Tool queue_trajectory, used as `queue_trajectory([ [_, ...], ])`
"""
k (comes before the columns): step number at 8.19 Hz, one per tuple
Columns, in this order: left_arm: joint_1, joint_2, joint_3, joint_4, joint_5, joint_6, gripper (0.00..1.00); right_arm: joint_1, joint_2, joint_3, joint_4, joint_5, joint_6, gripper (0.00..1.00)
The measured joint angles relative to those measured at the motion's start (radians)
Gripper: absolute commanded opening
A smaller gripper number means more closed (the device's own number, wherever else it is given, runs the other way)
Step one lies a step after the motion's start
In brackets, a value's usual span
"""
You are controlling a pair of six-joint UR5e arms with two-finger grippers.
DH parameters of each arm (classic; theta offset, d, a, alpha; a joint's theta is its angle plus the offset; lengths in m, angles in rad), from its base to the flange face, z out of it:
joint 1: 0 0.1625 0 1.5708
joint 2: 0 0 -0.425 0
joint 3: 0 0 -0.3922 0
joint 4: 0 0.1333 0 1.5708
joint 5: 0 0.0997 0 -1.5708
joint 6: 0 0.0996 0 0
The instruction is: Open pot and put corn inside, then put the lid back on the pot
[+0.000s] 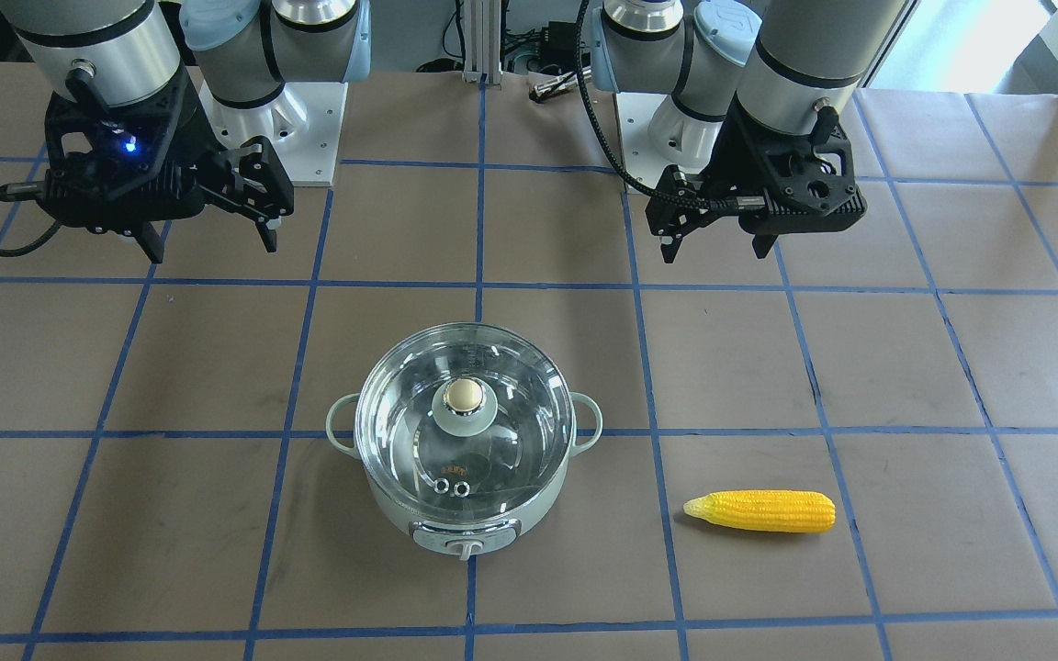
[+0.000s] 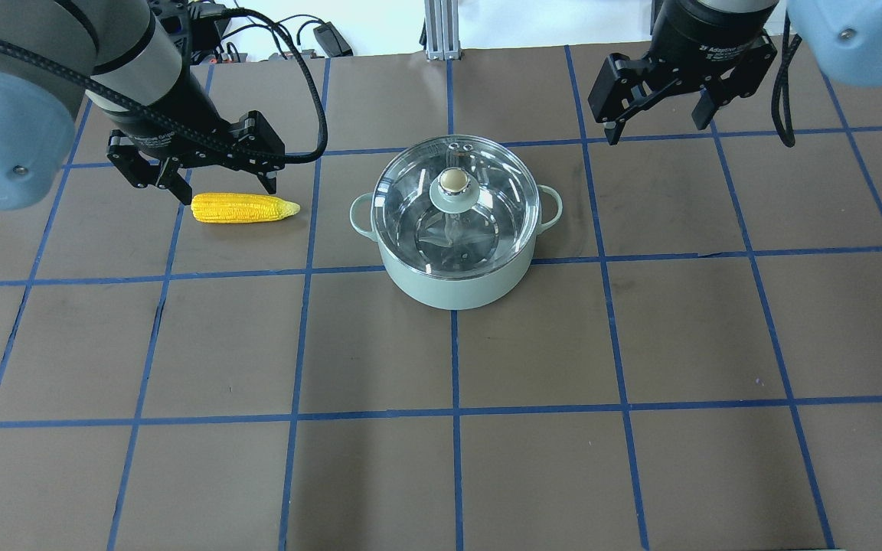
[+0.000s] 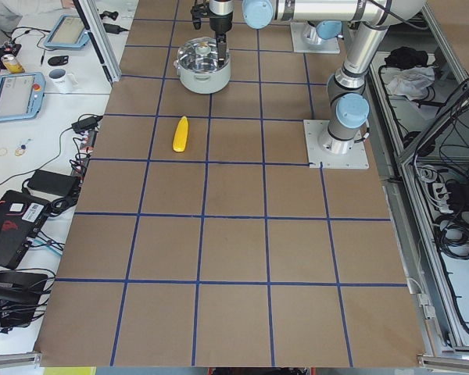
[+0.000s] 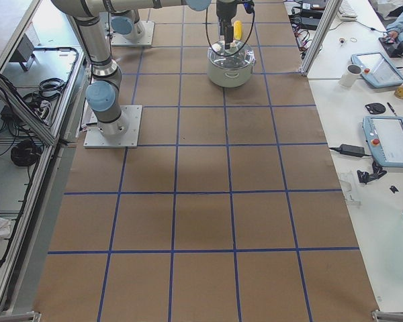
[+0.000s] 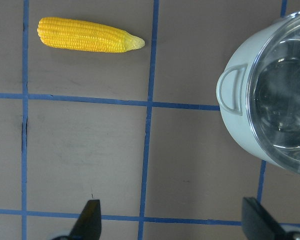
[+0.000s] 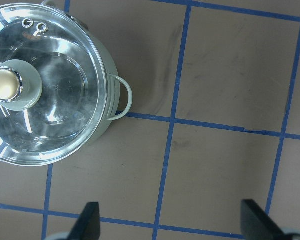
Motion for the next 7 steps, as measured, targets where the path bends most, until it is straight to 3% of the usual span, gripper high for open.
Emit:
queue_trajectory([
  [3, 0.017, -0.035, -0.004, 0.094, -0.033, -0.046, 1.00, 0.009, 0.050, -0.030, -0.059, 0.006, 0.094, 1.00],
  [7, 0.072, -0.132, -0.008, 0.220, -0.029, -0.475, 1.00, 0.137, 0.236, -0.114, -0.214, 0.018, 0.361, 1.00],
])
